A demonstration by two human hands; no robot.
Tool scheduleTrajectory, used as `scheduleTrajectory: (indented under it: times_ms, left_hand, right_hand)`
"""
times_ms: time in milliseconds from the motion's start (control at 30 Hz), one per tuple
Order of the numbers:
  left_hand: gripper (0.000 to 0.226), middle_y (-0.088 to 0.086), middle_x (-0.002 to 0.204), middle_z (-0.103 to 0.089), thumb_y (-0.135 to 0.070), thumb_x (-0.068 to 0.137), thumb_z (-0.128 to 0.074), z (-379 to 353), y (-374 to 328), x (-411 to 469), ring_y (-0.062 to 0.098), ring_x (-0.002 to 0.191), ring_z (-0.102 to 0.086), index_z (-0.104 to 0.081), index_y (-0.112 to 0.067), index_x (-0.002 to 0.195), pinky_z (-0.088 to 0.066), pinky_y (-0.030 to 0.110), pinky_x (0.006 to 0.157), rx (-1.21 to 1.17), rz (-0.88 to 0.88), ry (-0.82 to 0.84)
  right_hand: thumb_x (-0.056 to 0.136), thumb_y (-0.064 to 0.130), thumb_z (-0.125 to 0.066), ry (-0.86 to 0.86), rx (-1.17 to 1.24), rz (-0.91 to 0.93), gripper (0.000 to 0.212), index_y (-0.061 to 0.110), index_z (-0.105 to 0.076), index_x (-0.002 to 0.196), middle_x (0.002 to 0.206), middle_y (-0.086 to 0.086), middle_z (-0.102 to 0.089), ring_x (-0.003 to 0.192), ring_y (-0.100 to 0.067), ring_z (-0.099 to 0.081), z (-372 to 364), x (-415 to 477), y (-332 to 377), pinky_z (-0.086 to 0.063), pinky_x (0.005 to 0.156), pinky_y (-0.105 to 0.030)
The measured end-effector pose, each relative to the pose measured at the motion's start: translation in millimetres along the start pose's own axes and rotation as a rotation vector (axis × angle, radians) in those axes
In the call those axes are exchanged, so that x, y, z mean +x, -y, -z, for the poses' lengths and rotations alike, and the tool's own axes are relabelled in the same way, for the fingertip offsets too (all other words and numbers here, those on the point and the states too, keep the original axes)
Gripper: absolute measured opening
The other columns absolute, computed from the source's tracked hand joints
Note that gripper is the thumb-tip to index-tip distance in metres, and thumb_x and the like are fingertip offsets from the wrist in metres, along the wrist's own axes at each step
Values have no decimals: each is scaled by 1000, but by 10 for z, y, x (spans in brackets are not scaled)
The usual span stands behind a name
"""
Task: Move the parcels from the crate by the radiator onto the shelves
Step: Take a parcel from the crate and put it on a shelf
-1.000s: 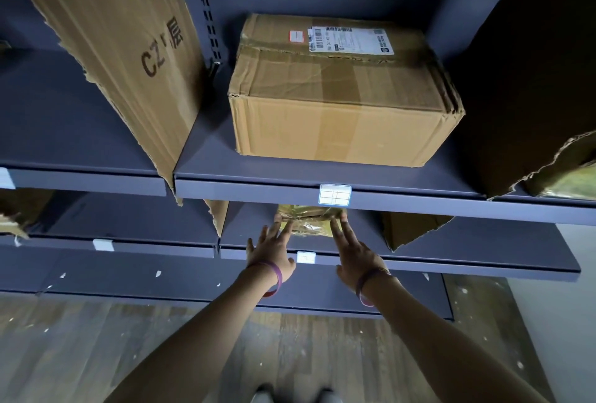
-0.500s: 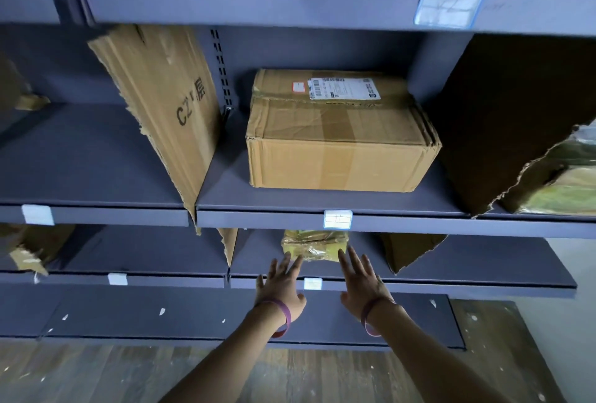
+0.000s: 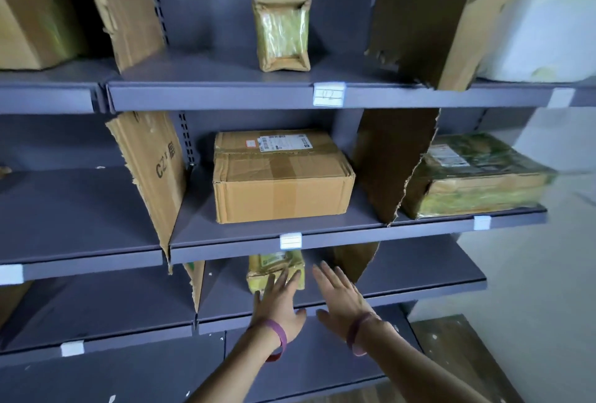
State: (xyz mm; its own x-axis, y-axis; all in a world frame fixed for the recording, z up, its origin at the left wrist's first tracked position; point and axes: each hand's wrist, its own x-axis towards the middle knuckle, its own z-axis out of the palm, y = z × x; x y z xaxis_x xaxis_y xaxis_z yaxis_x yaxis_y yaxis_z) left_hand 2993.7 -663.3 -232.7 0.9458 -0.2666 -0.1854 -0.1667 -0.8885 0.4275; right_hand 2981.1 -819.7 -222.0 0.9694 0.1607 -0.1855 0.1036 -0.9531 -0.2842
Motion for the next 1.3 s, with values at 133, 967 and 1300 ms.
scheduleTrajectory:
  times_ms: [133,967,1300]
  left_hand:
    - [75,-10,160,7,-38,92,-49,5,-474,-21,17,147,6,-2,-34,151,-9,51,117,-6,-34,-33]
    - [73,-8,160,11,-39,94,-45,-279,-3532,94,20,147,7,1,-38,150,-7,49,116,139,-29,-233]
    - [73,-9,158,19,-37,95,-44,-420,-3661,799,20,146,14,4,-39,150,-5,49,118,137,-68,-197]
  right_hand:
    - [92,22,-52,-82,2,25,85,28,5,154,162,7,9,149,-22,6,294,-235,-322,-9,119,-37]
    - [95,29,-55,-241,-71,64,84,32,6,153,161,6,15,149,-26,7,1703,-1240,-3237,-17,120,-43]
    - [94,28,-54,-271,-151,-100,85,29,9,153,161,0,15,149,-29,8,1889,-882,-3834,-18,118,-42]
